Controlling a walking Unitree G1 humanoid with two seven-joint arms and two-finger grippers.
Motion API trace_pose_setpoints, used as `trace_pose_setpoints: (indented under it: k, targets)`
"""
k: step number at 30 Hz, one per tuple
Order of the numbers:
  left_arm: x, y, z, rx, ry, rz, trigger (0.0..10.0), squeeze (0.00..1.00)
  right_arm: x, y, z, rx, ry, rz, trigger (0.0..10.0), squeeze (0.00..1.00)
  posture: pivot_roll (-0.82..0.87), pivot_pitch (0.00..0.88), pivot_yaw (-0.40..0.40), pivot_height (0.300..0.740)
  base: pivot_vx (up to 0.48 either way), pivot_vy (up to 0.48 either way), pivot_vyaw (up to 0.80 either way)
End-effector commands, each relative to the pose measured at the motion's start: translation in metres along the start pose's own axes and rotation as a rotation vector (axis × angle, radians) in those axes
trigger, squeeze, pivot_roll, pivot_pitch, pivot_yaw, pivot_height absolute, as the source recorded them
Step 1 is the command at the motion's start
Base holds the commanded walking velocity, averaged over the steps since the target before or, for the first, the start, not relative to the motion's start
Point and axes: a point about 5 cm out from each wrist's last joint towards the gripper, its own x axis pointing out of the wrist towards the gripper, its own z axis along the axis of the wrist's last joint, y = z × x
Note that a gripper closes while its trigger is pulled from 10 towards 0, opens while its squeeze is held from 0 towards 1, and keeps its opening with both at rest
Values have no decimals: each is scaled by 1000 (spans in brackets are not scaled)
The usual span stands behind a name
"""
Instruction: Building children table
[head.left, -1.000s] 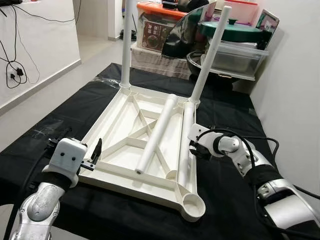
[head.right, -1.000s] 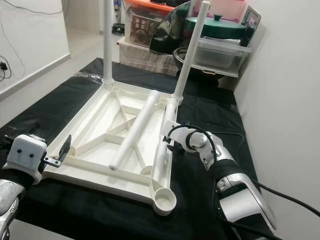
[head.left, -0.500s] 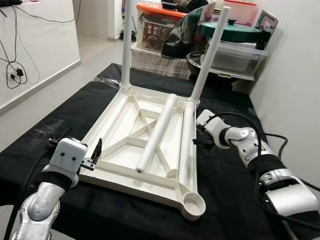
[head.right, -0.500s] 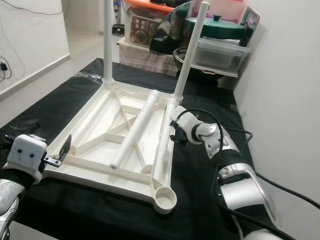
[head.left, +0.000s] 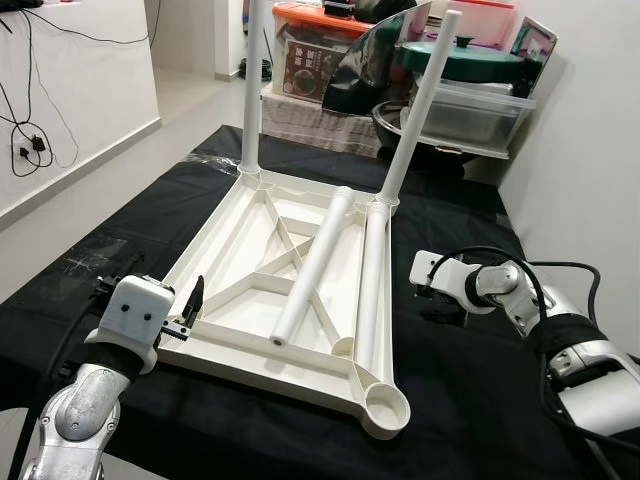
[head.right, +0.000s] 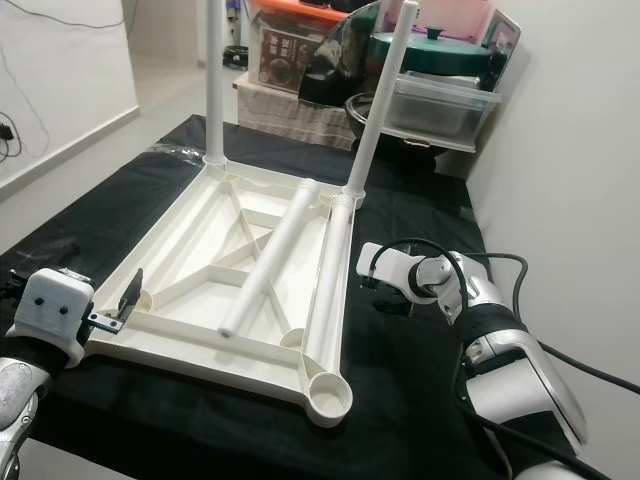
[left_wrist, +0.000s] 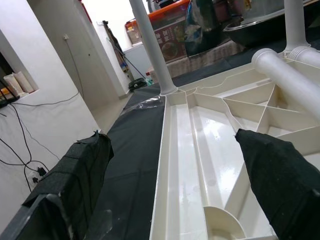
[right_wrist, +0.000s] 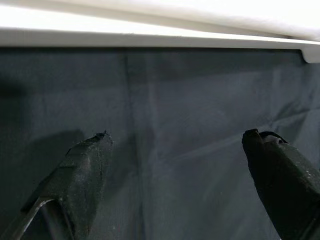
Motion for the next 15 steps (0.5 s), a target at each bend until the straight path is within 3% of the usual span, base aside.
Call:
trace_pose_setpoints:
  k: [1,4,6,10,15]
  targets:
    - [1,-2,-2,-1,6,-10,10000,0,-1,4,-5,-25,18,28,10000,0,91,0,-146,740,0,0,0]
    - [0,-2,-2,2,5,-9,10000,0,3,16,-2,-76,-14,120,10000,0,95,0,-147,740,0,0,0]
    - [0,-1,-2,4,4,-10,10000,0,7,31,9,-91,-112,228,10000,0,97,0,-144,740,0,0,0]
    - [0,-1,-2,5,3,-10,10000,0,7,35,13,-98,-147,257,10000,0,97,0,-144,740,0,0,0]
    - [1,0,-2,10,0,-12,10000,0,7,54,22,-135,-236,367,10000,0,98,0,-141,740,0,0,0]
